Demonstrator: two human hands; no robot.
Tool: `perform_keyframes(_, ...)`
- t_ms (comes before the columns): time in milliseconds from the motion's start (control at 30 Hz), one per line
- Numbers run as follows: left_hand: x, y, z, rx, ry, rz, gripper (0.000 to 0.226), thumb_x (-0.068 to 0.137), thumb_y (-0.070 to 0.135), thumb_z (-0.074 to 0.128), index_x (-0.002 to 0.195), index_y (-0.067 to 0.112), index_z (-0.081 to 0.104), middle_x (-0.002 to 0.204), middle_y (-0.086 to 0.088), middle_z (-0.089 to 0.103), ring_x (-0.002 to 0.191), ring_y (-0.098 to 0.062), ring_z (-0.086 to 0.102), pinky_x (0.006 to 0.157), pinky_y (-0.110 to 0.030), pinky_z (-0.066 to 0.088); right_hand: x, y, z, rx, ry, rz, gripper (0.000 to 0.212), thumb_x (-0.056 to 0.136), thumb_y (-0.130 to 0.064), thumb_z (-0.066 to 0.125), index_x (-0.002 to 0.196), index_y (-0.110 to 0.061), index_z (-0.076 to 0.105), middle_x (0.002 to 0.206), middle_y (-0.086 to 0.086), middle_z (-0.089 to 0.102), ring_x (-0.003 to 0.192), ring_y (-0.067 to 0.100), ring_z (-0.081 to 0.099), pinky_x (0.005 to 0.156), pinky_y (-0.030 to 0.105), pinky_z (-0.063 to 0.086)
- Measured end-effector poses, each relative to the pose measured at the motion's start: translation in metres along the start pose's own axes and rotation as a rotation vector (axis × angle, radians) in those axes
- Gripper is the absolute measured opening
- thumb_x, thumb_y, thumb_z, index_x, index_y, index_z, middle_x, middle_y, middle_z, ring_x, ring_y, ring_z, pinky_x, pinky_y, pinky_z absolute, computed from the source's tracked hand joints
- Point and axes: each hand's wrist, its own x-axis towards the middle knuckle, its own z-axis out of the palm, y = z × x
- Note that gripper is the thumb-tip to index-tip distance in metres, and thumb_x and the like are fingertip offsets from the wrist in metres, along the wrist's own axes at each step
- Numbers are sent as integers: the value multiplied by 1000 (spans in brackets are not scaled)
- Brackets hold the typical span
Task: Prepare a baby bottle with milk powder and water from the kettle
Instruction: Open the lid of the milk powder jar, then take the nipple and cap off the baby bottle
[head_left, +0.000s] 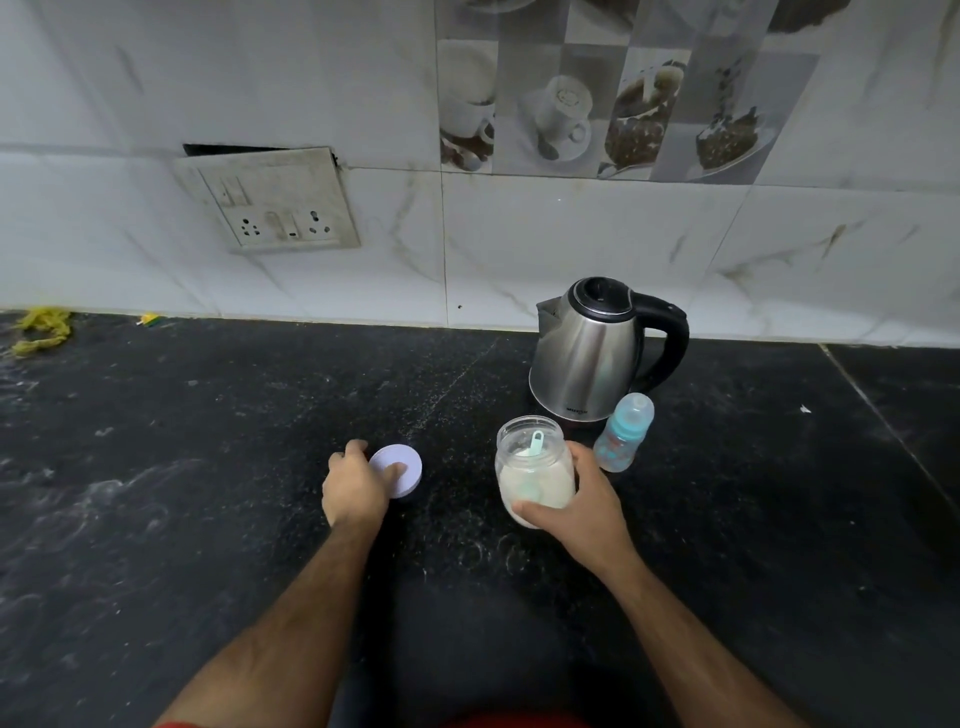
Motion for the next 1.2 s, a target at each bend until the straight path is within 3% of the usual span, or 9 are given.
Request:
perform_keyframes(100, -14, 9, -1, -132, 81, 167, 36, 88, 33, 69, 120, 18, 63, 113, -3, 65, 98, -24, 63, 85, -40, 51, 1, 3, 4, -4, -39, 19, 82, 45, -48, 81, 118, -40, 44, 110, -21, 59, 99, -5, 57, 73, 13, 45)
perform_keyframes(200, -32, 23, 5, -327, -127, 289, 14, 88, 20, 71, 102, 16, 72, 87, 5, 68, 77, -13, 64, 76, -29, 54, 5, 7, 13, -10, -59, 25, 79, 48, -41, 85, 115, -41, 44, 114, -18, 59, 102, -1, 58, 79, 16, 46)
perform_keyframes(300, -50, 32, 12, -485, -426, 307, 26, 92, 12, 67, 117, 13, 67, 103, 2, 70, 85, -13, 66, 64, -19, 53, 11, 9, 24, -14, -97, 27, 74, 47, -42, 85, 110, -44, 46, 112, -18, 60, 101, -3, 59, 80, 12, 46)
perform_keyframes(367, -56, 31, 13, -520, -465, 350, 30, 93, 8, 64, 122, 17, 67, 113, 4, 71, 92, -11, 68, 66, -18, 54, 17, 9, 32, -3, -124, 37, 72, 47, -42, 85, 108, -45, 48, 109, -20, 63, 98, -8, 60, 74, 8, 45)
perform_keyframes(667, -48, 13, 0, -585, -400, 287, 35, 93, 1, 61, 124, 16, 66, 114, 9, 71, 82, 7, 68, 71, -11, 50, 35, -5, 65, -56, -246, 39, 87, 39, -56, 78, 118, -42, 44, 103, -25, 59, 95, -5, 56, 75, 14, 41)
perform_keyframes(800, -43, 9, -5, -551, -355, 299, 34, 90, 3, 64, 112, 29, 68, 107, 15, 72, 83, 10, 68, 78, -13, 52, 40, -12, 73, -78, -279, 24, 84, 51, -41, 85, 124, -35, 44, 109, -20, 59, 104, 7, 58, 77, 19, 42)
perform_keyframes(933, -40, 8, -7, -527, -334, 298, 34, 90, 5, 64, 111, 31, 68, 101, 26, 69, 86, 11, 67, 88, -26, 54, 42, -17, 77, -134, -277, 6, 85, 62, -34, 88, 135, -26, 44, 116, -13, 60, 110, 13, 58, 85, 27, 43)
perform_keyframes(1067, -38, 8, -9, -496, -331, 300, 34, 90, 7, 64, 119, 24, 68, 108, 19, 69, 88, 7, 66, 94, -31, 54, 42, -22, 78, -226, -281, 25, 88, 65, -42, 84, 139, -25, 40, 123, -6, 64, 112, 18, 59, 90, 33, 47)
perform_keyframes(1200, -43, 7, -7, -504, -259, 291, 23, 90, 14, 68, 110, 26, 67, 103, 26, 66, 96, -3, 68, 93, -25, 52, 44, -19, 77, -351, -282, 28, 103, 67, -40, 85, 149, -17, 27, 141, 2, 56, 127, 25, 52, 100, 38, 44)
